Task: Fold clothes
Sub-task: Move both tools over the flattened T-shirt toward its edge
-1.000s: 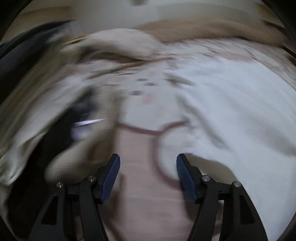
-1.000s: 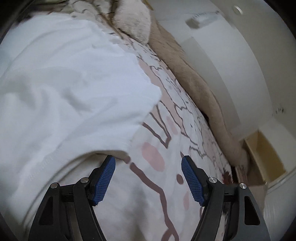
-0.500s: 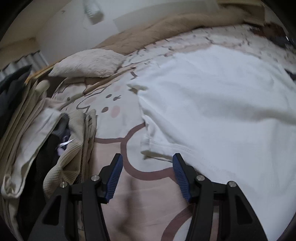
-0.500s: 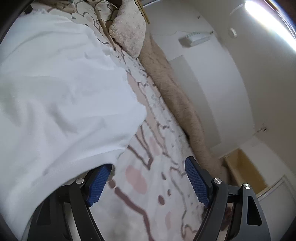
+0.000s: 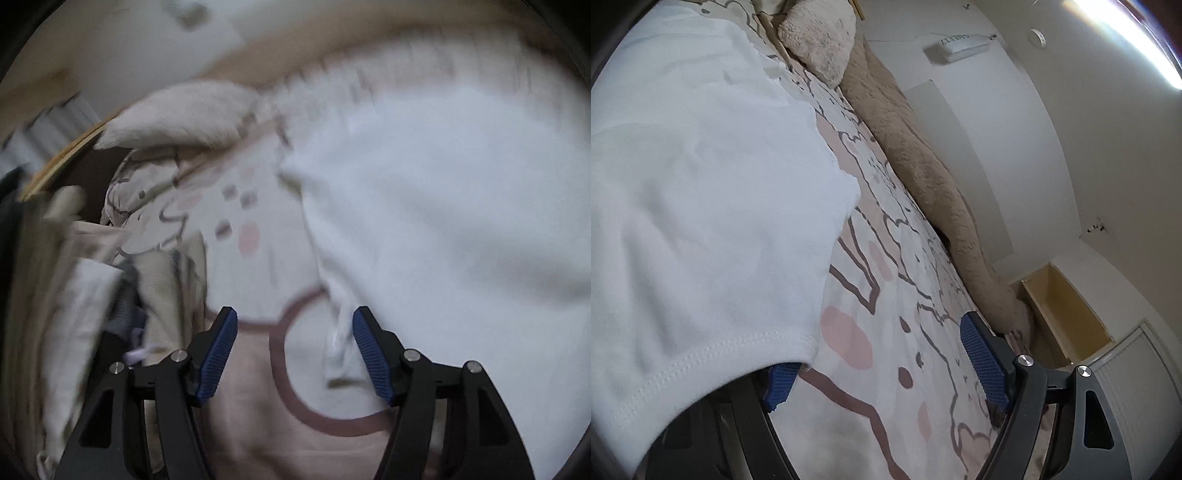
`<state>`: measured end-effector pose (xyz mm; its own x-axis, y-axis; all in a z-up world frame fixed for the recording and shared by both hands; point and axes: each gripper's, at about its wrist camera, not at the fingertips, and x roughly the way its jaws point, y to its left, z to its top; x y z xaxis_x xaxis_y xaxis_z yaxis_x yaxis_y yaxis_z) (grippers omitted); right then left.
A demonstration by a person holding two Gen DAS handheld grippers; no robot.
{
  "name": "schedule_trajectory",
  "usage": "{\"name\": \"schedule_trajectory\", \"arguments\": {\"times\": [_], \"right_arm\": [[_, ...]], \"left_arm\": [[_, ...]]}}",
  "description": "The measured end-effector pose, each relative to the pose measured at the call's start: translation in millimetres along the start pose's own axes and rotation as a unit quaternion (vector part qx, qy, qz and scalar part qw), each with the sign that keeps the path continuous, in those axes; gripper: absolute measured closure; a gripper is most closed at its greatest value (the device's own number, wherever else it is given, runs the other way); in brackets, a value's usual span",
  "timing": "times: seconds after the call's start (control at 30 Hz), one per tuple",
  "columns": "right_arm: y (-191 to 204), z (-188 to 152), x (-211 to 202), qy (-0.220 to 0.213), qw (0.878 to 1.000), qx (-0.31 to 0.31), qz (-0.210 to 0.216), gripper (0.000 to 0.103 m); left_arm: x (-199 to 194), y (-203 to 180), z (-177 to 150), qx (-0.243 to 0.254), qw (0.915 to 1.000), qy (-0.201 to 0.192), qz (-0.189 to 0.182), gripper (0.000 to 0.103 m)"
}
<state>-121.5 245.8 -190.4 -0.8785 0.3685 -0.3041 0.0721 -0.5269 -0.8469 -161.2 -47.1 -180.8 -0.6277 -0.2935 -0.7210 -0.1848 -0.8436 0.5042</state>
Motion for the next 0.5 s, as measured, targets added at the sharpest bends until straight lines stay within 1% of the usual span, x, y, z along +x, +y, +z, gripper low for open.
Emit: {"name": "schedule_trajectory", "arguments": {"times": [0.07,0.13,0.2,0.27,0.3,0.33,0.4,0.43,0.5], "right_arm": [[-7.6,-4.8,6.0,0.020,1.000,0.013,0.000,0.018],[-17.8,-12.9,12.6,0.045,0.998,0.039,0.019,0.016],[-24.7,-21.1,16.0,0.060,0.995,0.065,0.054,0.016],[-31.4,-23.8,15.0,0.059,0.991,0.081,0.091,0.016],[-35.6,-26.0,14.2,0.061,0.987,0.088,0.117,0.016],[-40.5,-29.4,13.5,0.068,0.982,0.095,0.149,0.016],[-51.5,-38.1,12.3,0.083,0.967,0.111,0.213,0.016],[-58.6,-44.7,11.8,0.093,0.957,0.122,0.245,0.016],[-75.5,-58.8,9.2,0.116,0.936,0.165,0.290,0.016]], "left_arm": [[1.4,-0.3,-6.3,-0.005,0.9999,-0.006,0.008,0.038],[2.4,-0.3,-13.1,-0.011,0.9997,-0.013,0.016,0.038],[1.4,1.0,-17.5,-0.017,0.9995,-0.016,0.022,0.038],[-1.8,4.0,-19.0,-0.022,0.9992,-0.016,0.028,0.038],[-3.4,5.5,-19.7,-0.025,0.9991,-0.017,0.031,0.038],[-5.1,6.9,-20.4,-0.027,0.9989,-0.017,0.034,0.038],[-18.3,18.5,-22.8,-0.052,0.9983,-0.025,0.008,0.038],[-25.2,25.0,-21.7,-0.065,0.9974,-0.031,-0.010,0.038],[-38.5,36.9,-12.3,-0.085,0.9947,-0.048,-0.030,0.038]]}}
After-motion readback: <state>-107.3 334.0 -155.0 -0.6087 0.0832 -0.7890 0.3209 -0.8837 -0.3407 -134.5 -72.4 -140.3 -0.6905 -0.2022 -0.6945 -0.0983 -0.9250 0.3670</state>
